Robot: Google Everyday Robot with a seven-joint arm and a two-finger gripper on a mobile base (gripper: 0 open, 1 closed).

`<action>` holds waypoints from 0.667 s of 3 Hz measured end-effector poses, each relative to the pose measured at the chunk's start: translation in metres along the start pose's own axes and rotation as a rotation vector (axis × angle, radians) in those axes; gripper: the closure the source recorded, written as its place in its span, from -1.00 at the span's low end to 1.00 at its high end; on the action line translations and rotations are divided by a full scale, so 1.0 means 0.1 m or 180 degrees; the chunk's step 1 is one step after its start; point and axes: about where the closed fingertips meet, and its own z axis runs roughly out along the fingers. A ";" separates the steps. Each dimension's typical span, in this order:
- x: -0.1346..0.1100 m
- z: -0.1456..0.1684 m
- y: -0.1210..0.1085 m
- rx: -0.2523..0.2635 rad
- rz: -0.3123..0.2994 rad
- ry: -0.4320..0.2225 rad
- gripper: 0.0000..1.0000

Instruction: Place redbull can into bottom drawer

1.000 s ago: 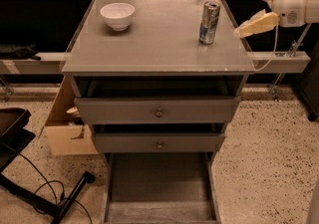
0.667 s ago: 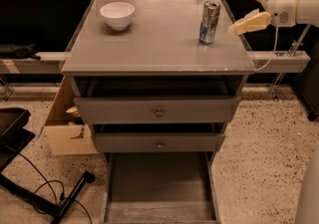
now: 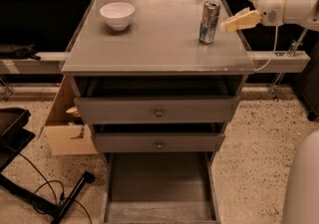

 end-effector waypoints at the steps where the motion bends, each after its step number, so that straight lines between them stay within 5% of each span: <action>1: -0.01 0.24 -0.11 0.0081 0.0096 -0.0096 -1.00; 2: 0.00 0.55 -0.14 0.0027 0.0219 -0.0214 -1.00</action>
Offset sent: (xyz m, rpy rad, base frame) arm 0.0763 0.0456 -0.0158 0.1586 0.0261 -0.0053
